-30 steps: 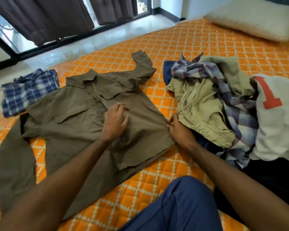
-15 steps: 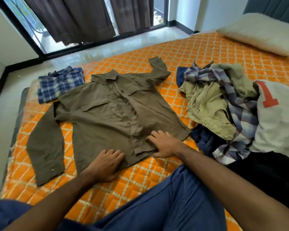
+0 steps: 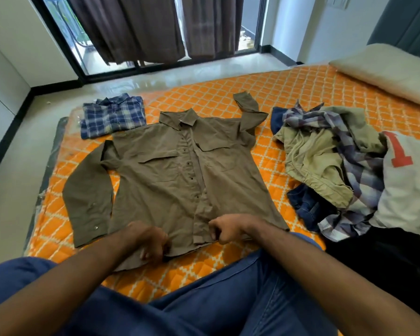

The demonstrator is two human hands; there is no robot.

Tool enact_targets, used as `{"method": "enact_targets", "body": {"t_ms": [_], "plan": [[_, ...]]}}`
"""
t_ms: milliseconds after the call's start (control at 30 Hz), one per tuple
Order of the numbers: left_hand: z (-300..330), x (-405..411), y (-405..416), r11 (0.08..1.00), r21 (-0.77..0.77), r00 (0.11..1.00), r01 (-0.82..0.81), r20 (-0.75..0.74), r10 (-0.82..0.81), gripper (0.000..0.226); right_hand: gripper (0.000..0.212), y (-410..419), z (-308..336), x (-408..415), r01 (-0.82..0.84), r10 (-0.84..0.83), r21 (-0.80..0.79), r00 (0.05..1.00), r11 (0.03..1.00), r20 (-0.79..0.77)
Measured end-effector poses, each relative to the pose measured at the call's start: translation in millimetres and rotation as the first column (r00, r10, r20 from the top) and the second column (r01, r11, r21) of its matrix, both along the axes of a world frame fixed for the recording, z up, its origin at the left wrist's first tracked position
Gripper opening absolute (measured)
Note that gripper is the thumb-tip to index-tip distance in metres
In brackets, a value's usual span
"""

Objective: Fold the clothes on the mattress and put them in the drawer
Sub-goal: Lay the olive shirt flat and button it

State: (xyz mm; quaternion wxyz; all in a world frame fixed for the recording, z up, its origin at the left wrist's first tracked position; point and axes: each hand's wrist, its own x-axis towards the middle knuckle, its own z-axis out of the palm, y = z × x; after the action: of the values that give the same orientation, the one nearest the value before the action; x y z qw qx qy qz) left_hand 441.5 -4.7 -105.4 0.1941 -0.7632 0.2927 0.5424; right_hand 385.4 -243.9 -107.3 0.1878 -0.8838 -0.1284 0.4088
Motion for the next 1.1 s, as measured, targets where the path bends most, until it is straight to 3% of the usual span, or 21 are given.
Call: {"method": "enact_targets", "body": {"t_ms": [67,133,200,300,400,467,567,633,733,767,833,900,967,1033,1100], "plan": [[2.6,12.1,-4.9,0.977,-0.033,0.974,-0.210,-0.097,0.205,0.028,0.026,-5.4,6.9,10.8,0.132,-0.114,0.072,0.971,0.989,-0.210],[11.1,33.2,-14.9,0.922,-0.285,0.963,-0.262,-0.017,0.269,0.024,0.027,-11.2,13.0,26.4,0.269,-0.234,0.120,0.940,0.956,-0.248],[16.7,56.4,-28.3,0.805,-0.576,0.942,-0.141,0.173,0.288,0.012,0.025,-13.4,16.4,44.5,0.379,-0.380,0.175,0.925,0.909,-0.026],[12.5,85.1,-56.4,0.551,-0.819,0.838,-0.161,0.181,0.515,0.011,0.025,-4.9,9.4,65.0,0.516,-0.575,0.255,0.738,0.818,0.352],[-2.2,114.6,-84.2,0.466,-0.854,0.728,-0.232,0.165,0.665,0.025,0.053,9.5,-2.7,82.2,0.630,-0.601,0.121,0.639,0.767,0.480],[-12.7,129.2,-97.4,0.494,-0.840,0.717,-0.224,0.202,0.668,0.031,0.046,7.6,-14.5,91.7,0.680,-0.623,0.069,0.621,0.730,0.476],[-26.4,148.3,-115.1,0.450,-0.849,0.678,-0.276,0.160,0.718,0.043,0.028,-13.0,-33.1,104.0,0.791,-0.772,0.146,0.510,0.594,0.380],[-33.0,157.7,-126.9,0.434,-0.843,0.593,-0.318,0.180,0.785,0.056,0.018,-28.0,-47.2,109.7,0.836,-0.862,0.235,0.441,0.496,0.251],[-35.5,167.8,-141.9,0.497,-0.793,0.486,-0.351,0.300,0.821,0.076,0.032,-42.6,-67.1,116.2,0.855,-0.907,0.305,0.388,0.420,0.161],[-36.3,170.5,-146.3,0.469,-0.806,0.451,-0.361,0.289,0.844,0.079,0.033,-45.3,-71.7,117.2,0.852,-0.909,0.316,0.387,0.417,0.155],[-35.9,174.1,-155.3,0.318,-0.843,0.367,-0.434,0.157,0.917,0.078,0.034,-48.9,-79.1,117.1,0.842,-0.905,0.334,0.397,0.425,0.151],[-32.9,171.2,-163.5,0.043,-0.812,0.245,-0.582,-0.124,0.962,0.073,0.034,-50.4,-81.5,115.7,0.826,-0.904,0.368,0.403,0.427,0.145],[-28.7,166.5,-167.8,-0.189,-0.681,0.124,-0.707,-0.382,0.916,0.084,0.038,-51.5,-81.5,114.0,0.811,-0.899,0.393,0.416,0.434,0.135],[-27.0,161.5,-167.4,-0.270,-0.593,0.080,-0.759,-0.497,0.864,0.081,0.039,-50.5,-76.7,110.8,0.793,-0.888,0.409,0.442,0.452,0.125],[-28.7,159.5,-162.4,-0.302,-0.554,0.065,-0.776,-0.547,0.835,0.062,0.032,-46.2,-69.1,108.0,0.776,-0.877,0.422,0.464,0.469,0.123]]}}
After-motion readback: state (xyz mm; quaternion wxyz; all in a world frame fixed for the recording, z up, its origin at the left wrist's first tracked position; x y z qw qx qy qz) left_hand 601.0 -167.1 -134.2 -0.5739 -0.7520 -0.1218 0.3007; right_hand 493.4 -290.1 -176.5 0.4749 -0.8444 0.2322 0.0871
